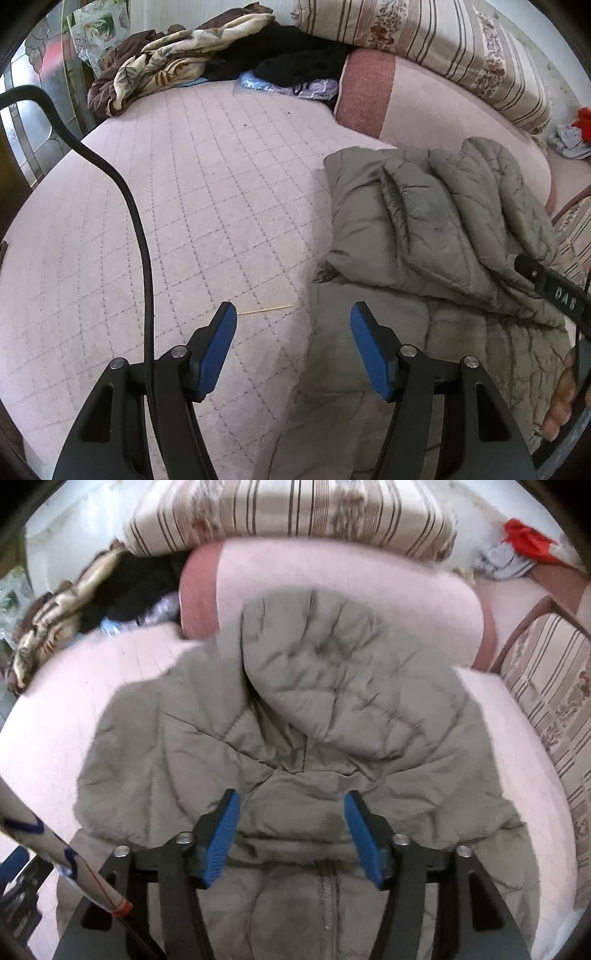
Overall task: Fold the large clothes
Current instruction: 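Fold the hood over the jacket body with the right tool, then open, then withdraw the right tool from the hood and move toward the hem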
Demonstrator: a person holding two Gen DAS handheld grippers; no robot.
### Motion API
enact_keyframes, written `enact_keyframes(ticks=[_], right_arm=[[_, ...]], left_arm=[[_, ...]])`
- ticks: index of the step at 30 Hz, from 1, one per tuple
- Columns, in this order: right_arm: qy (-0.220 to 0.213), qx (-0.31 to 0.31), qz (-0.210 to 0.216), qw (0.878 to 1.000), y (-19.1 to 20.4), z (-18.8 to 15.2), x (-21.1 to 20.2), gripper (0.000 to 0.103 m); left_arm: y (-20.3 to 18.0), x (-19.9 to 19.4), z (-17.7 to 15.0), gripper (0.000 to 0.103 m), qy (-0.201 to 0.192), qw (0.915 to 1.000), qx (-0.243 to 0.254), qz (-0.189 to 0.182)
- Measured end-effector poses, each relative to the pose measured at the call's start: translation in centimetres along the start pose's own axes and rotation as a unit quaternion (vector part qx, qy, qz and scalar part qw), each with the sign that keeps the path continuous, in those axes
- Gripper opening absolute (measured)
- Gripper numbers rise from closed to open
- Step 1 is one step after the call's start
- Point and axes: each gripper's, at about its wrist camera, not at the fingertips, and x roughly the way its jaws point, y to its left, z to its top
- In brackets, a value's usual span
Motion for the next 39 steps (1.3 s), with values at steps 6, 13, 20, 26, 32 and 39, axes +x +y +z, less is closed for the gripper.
enact_keyframes(ticks=[6,13,20,26,32,39], right_arm=[[0.065,0.005,-0.013,0.998,-0.4,-1.6,4.6,0.072],[0.008,0.013,-0.006,1.000,-1.4,-0.7,0.0,0.072],[0.004,0.014,-0.039,0.999,-0.9,-0.3,1.6,0.072],[0.046,0.016,-0.048,0.998,-0.8,-1.3,5.6,0.079],[0.060,0.030,0.019,0.998,-4.4,-1.2,1.1,0.079],[0.083,0.068,-0.020,0.994,-12.0,-6.1,-2.8,0.079]], left_arm=[[-0.6,-1.7,-0.3,0.063,-0.042,0.9991,0.008,-0.005],[-0.9,-2.2,-0.1,0.063,-0.053,0.9985,0.012,-0.012],[-1.0,-2.1,-0.4,0.063,-0.045,0.9987,0.012,-0.021],[-1.0,-2.0,-0.5,0.063,-0.042,0.9985,0.016,-0.033],[-1.3,-2.8,-1.0,0.063,-0.053,0.9978,0.022,-0.035],[-2.3,-3.2,-2.3,0.063,-0.053,0.9973,0.041,-0.028]])
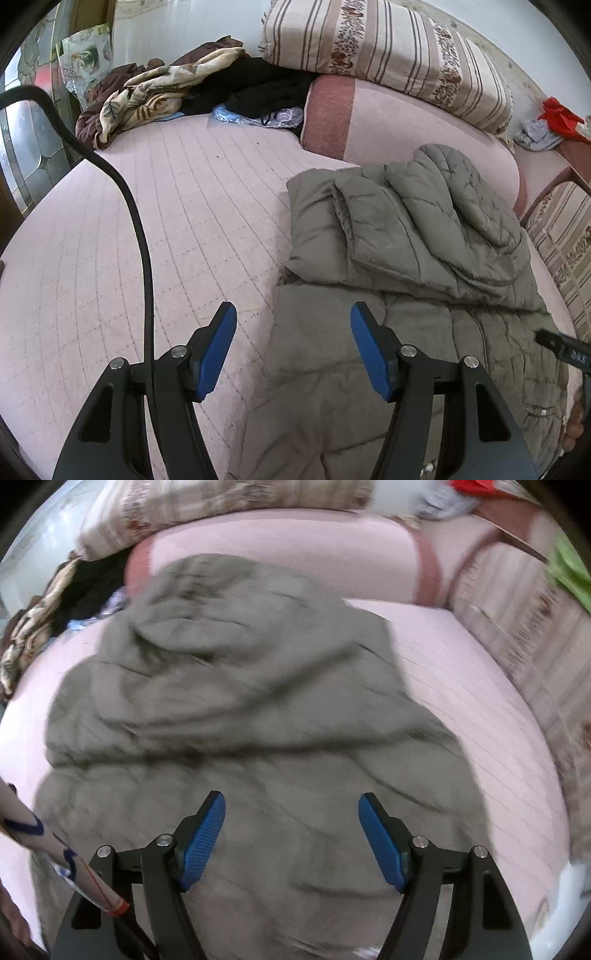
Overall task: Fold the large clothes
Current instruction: 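Withdraw the right tool from the hood and move toward the hem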
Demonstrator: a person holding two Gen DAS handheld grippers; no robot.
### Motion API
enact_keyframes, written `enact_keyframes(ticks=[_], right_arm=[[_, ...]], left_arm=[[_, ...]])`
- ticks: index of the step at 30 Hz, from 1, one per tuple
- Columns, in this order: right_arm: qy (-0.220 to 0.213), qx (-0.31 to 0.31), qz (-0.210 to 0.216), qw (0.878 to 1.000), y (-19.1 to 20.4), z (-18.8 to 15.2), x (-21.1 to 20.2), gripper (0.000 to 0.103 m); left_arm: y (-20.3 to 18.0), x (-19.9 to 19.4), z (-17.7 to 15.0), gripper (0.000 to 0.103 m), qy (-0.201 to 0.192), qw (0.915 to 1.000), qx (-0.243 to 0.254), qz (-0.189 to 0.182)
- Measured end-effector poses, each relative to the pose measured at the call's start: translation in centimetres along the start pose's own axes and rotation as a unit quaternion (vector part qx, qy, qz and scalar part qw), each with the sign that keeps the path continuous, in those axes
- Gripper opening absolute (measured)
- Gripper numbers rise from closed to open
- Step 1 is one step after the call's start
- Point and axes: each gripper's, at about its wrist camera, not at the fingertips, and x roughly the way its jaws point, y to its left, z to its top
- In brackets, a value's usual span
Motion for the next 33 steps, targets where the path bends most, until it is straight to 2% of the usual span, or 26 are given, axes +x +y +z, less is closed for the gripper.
enact_keyframes(ticks=[4,6,8,13,16,17,22,23,24,26,28,29,33], right_arm=[[0.019,0.027,-0.019,0.999,-4.1,-2.4,-0.2,0.079],[0.019,0.037,-0.029,0.999,-6.0,-3.8,-0.7,0.079],[0.010,0.038,-0.034,0.999,-6.4,-3.9,-1.1,0.079],[-0.043,0.026,-0.029,0.998,-3.8,-0.2,-2.2,0.079],[-0.059,0.021,-0.020,0.998,-1.0,2.8,-1.6,0.079],[-0.069,0.011,-0.016,0.997,1.2,4.5,-0.8,0.079],[-0.063,-0.003,-0.017,0.998,4.5,6.9,2.3,0.079],[-0.044,-0.011,-0.035,0.998,5.7,7.6,4.8,0.079],[-0.044,-0.011,-0.035,0.998,5.7,7.6,4.8,0.079],[-0.017,-0.009,-0.041,0.999,6.1,7.7,7.3,0.079],[-0.004,0.001,-0.035,0.999,5.8,7.6,8.9,0.083],[-0.003,0.003,-0.032,0.999,5.7,7.5,9.3,0.086],[-0.002,-0.002,-0.017,1.000,4.6,7.2,8.0,0.087]], left_arm=[[-0.7,-0.4,-0.9,0.063,0.003,0.9999,0.009,-0.004],[-1.0,-0.6,-1.3,0.063,0.003,0.9999,0.010,-0.012],[-1.3,-0.8,-1.5,0.063,0.002,0.9998,0.013,-0.017],[-2.0,-0.7,-1.8,0.063,0.001,0.9994,0.022,-0.026],[-1.9,-0.2,-1.7,0.063,0.012,0.9989,0.011,-0.045],[-1.9,0.0,-1.6,0.063,0.016,0.9986,0.008,-0.049],[-1.4,1.1,-1.2,0.063,0.029,0.9979,-0.006,-0.058],[-1.3,1.3,-1.2,0.063,0.032,0.9980,-0.008,-0.055],[-1.2,1.5,-1.1,0.063,0.035,0.9979,-0.009,-0.053],[-1.1,1.9,-1.0,0.063,0.040,0.9979,-0.010,-0.050],[-1.1,2.1,-0.9,0.063,0.043,0.9982,-0.009,-0.042],[-1.2,2.2,-0.8,0.063,0.043,0.9983,-0.008,-0.038],[-1.5,2.2,-1.0,0.063,0.045,0.9986,0.001,-0.026]])
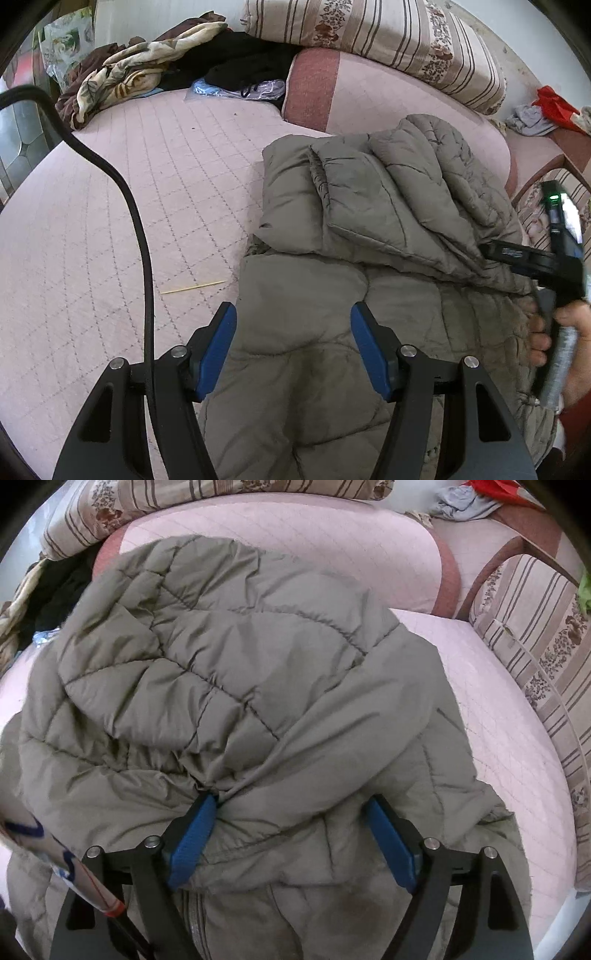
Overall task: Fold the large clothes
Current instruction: 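Withdraw the right tool from the hood and move toward the hem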
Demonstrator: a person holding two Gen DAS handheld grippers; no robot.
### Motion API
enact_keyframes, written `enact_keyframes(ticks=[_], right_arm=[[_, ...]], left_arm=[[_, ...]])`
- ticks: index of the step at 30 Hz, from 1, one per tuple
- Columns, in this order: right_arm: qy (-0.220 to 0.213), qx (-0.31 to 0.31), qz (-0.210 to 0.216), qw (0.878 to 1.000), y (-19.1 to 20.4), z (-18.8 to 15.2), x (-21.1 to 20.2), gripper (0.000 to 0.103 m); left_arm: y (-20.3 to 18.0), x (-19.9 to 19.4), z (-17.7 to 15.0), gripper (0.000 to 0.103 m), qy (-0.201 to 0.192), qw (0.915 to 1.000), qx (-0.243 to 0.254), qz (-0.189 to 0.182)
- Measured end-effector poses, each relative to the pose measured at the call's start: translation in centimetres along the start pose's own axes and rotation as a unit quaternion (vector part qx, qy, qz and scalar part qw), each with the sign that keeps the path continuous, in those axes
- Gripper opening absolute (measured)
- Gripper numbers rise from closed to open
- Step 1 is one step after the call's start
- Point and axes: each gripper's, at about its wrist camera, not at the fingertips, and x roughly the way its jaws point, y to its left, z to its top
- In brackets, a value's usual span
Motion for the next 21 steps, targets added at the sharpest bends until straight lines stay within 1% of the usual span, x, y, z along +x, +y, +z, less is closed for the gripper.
enact_keyframes(ticks=[4,5,6,7,11,13,17,18,19,20,21], right_arm=[[-0.006,0.001,0.021,1.000,-2.4,-1.7,-3.0,0.087],[-0.004,-0.005,0.018,1.000,-4.0,-3.2,-4.7,0.087],[-0.004,-0.005,0.018,1.000,-4.0,-3.2,-4.7,0.087],[-0.005,-0.008,0.017,1.000,-4.5,-3.9,-5.3,0.087],[0.001,0.000,0.010,1.000,-8.1,-7.0,-7.5,0.087],[0.006,0.011,0.014,1.000,-9.9,-8.3,-8.4,0.087],[0.009,0.000,0.012,1.000,-10.9,-10.0,-9.8,0.087],[0.010,-0.006,0.001,1.000,-11.1,-11.0,-10.1,0.087],[0.010,-0.006,0.001,1.000,-11.1,-11.0,-10.1,0.087],[0.013,-0.007,-0.031,0.999,-12.2,-12.4,-10.1,0.087],[0.013,-0.007,-0.031,0.999,-12.2,-12.4,-10.1,0.087]], left_arm=[[-0.3,-0.3,-0.3,0.063,-0.003,0.9999,0.012,0.011],[-0.4,-0.4,-0.4,0.063,-0.005,0.9998,0.015,0.014],[-0.6,-0.6,-0.5,0.063,-0.010,0.9995,0.021,0.021],[-0.7,-0.8,-0.6,0.063,-0.013,0.9992,0.026,0.026],[-0.8,-1.2,-1.2,0.063,-0.014,0.9989,0.033,0.029],[-0.8,-1.3,-1.5,0.063,-0.013,0.9989,0.033,0.033],[-0.7,-1.1,-1.9,0.063,-0.002,0.9983,0.039,0.043],[-0.7,-1.0,-2.0,0.063,0.002,0.9981,0.041,0.046],[-0.5,-0.9,-2.2,0.063,0.007,0.9978,0.043,0.050],[-0.3,-0.9,-2.3,0.063,0.010,0.9976,0.042,0.054],[0.0,-0.8,-2.5,0.063,0.013,0.9975,0.040,0.057]])
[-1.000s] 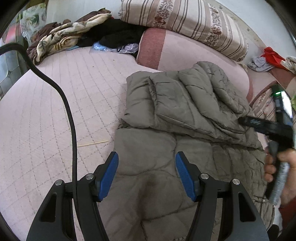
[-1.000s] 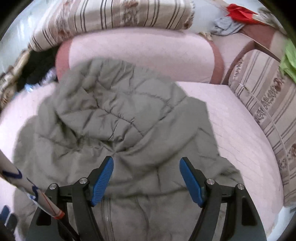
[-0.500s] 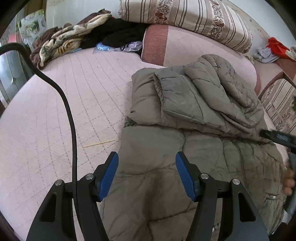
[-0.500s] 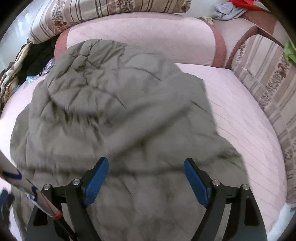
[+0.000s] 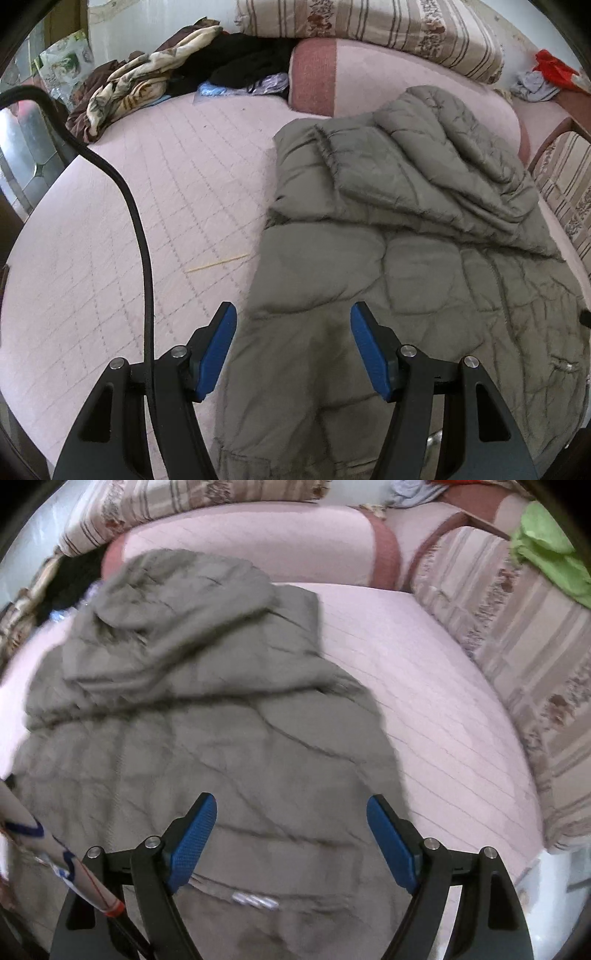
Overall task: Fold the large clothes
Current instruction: 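Withdraw the right tool from the hood and move toward the hem, then grasp the hem by the beaded pocket with the left tool while the right tool grasps it too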
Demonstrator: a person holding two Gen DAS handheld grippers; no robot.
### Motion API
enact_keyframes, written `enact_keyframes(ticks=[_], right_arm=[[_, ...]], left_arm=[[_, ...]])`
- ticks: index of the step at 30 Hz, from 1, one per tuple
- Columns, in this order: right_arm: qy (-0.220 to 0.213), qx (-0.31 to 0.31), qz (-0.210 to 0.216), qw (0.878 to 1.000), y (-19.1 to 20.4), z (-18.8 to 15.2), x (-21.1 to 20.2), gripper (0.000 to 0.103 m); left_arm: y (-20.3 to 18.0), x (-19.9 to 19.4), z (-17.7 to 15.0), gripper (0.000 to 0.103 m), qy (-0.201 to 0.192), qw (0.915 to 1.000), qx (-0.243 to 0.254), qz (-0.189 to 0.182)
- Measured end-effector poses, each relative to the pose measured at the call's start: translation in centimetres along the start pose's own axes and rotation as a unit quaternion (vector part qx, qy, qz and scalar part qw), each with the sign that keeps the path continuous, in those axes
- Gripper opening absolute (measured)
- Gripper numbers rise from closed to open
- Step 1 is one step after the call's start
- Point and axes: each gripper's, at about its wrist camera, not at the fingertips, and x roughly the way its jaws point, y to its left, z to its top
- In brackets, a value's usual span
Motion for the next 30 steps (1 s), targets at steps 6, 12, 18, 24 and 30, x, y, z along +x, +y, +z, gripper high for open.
enact_keyframes(ticks=[6,12,18,24,30], right_arm=[[0.017,0.063,-0.002,0.998,-6.7,-3.3,0.6,0.087],[0.022,0.112,0.014,0.993,-11.6,-6.0,1.2,0.087],[0.032,0.159,0.068,0.984,-14.2,-8.1,2.6,0.087],[0.041,0.197,0.136,0.970,-15.5,-9.4,4.2,0.088],[0.033,0.211,0.176,0.961,-15.6,-9.7,4.3,0.090]], left_arm=[[2.0,-0.7,-1.1,0.063,0.022,0.9996,-0.004,0.015],[6.0,-2.6,-3.6,0.063,0.050,0.9968,-0.062,-0.003],[9.3,-3.9,-6.2,0.063,0.073,0.9904,-0.116,-0.014],[9.8,-4.1,-7.7,0.063,0.077,0.9872,-0.131,-0.047],[9.5,-2.6,-8.2,0.063,0.100,0.9758,-0.156,-0.115]])
